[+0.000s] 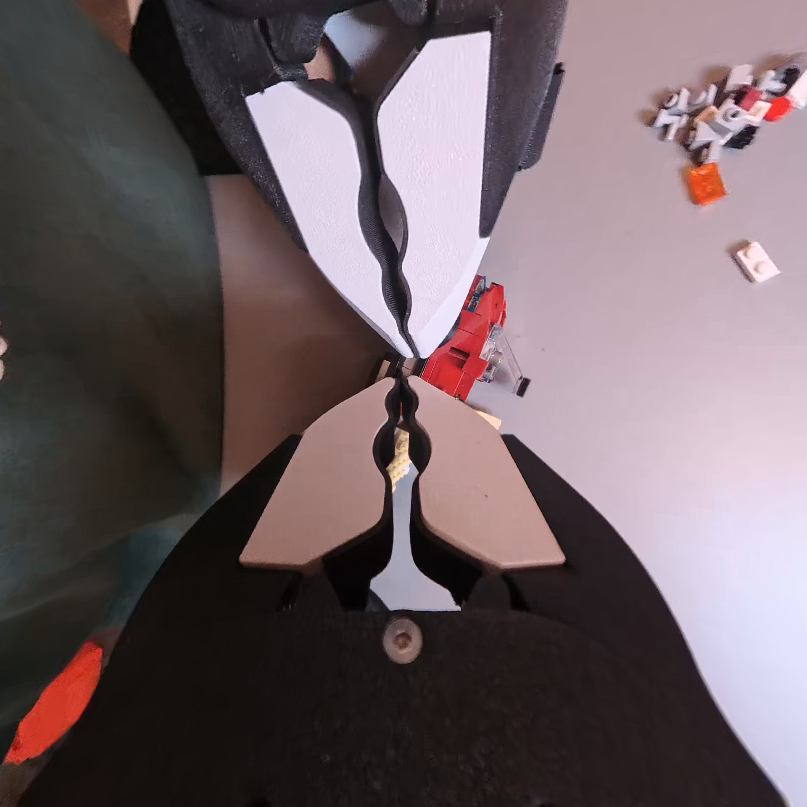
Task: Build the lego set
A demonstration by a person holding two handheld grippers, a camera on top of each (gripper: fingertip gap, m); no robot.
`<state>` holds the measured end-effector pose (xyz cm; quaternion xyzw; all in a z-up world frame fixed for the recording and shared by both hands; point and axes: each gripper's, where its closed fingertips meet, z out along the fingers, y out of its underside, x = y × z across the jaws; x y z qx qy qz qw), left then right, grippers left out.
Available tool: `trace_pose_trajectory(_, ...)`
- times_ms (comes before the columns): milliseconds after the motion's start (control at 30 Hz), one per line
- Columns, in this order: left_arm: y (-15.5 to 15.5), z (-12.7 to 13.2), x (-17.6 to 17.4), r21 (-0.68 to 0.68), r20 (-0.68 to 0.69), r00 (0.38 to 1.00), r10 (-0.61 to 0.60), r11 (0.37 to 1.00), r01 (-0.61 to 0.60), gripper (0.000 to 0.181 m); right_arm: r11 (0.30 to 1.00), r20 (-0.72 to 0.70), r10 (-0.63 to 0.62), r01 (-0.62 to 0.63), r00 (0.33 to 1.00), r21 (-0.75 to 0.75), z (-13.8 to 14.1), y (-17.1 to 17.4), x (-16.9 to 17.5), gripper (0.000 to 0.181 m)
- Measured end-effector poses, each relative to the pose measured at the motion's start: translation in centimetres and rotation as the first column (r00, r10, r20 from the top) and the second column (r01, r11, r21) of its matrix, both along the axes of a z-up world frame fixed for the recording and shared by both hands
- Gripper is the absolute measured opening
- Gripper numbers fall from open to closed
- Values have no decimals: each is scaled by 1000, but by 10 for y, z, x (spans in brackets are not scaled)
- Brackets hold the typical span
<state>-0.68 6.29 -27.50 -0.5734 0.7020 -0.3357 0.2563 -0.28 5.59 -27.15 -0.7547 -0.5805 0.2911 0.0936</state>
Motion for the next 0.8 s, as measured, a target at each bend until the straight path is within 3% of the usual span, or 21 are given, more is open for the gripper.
trace_pose_trajectory(200, 0, 0, 1, 0, 0, 1000, 3, 1000, -3, 0, 999, -25, 45, -44, 999, 7, 1, -2, 0, 0)
trace_pose_trajectory(367, 1, 0, 0, 27, -8, 1000, 4, 1000, -4, 0, 993, -44, 68, -64, 997, 104, 6, -5, 12, 0)
trace_pose_trajectory(633, 2, 12, 1, 127, 4, 998, 56, 990, -57, 0, 951, -226, -178, 226, 958, 212, 29, -7, 48, 0)
trace_pose_trajectory(667, 2, 13, 1, 136, 4, 998, 66, 989, -66, 6, 940, -249, -212, 267, 945, 214, 30, -8, 54, 2)
trace_pose_trajectory(700, 1, 13, 1, 142, -8, 997, 79, 987, -77, 23, 930, -267, -243, 302, 933, 209, 31, -11, 59, 12)
trace_pose_trajectory(800, 1, 11, 0, 175, -32, 994, 108, 979, -101, 29, 904, -295, -300, 369, 907, 214, 31, -21, 71, 16)
